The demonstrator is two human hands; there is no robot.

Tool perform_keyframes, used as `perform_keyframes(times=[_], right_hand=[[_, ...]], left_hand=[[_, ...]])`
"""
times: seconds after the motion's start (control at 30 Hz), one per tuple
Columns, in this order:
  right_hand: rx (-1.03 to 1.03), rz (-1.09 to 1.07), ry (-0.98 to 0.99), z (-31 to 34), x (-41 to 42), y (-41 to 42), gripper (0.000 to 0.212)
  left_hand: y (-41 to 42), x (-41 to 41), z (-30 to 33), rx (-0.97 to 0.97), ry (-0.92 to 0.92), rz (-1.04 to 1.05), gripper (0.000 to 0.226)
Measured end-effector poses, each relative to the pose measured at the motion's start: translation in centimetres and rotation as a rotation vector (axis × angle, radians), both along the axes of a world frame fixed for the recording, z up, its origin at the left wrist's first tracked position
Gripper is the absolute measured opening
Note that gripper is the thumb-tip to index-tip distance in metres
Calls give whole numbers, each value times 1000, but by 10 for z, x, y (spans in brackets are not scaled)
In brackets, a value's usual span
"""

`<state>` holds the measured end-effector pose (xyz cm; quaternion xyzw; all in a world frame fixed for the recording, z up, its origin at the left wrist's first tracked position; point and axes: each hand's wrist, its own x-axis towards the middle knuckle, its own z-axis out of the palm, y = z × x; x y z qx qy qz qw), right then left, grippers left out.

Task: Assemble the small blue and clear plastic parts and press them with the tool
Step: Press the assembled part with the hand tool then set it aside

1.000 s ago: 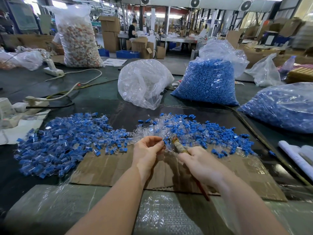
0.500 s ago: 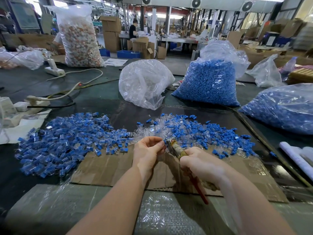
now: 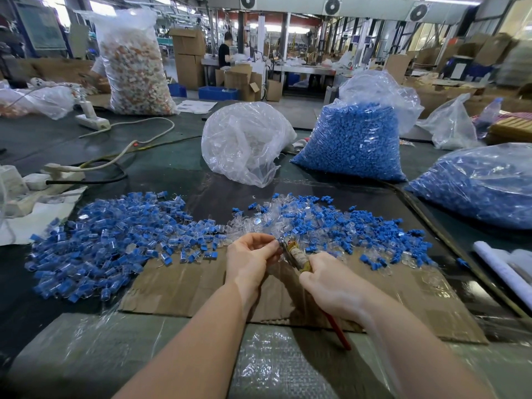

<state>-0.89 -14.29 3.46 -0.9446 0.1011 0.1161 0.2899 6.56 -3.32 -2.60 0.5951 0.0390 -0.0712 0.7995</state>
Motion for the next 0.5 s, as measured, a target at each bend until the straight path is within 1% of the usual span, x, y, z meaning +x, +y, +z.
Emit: perform_keyframes(times=[0.2,0.33,0.5], right_hand=[[30,-33,26,-5,0,1,16],[45,-34,29,-2,-2,0,21],[131,-22,79,9,-4,0,19]], left_hand=[[0,-1,0,26,-11,-27,11],[1,-2,1,-5,6,-18,11],[1,-2,2,-25,23,-7,11]])
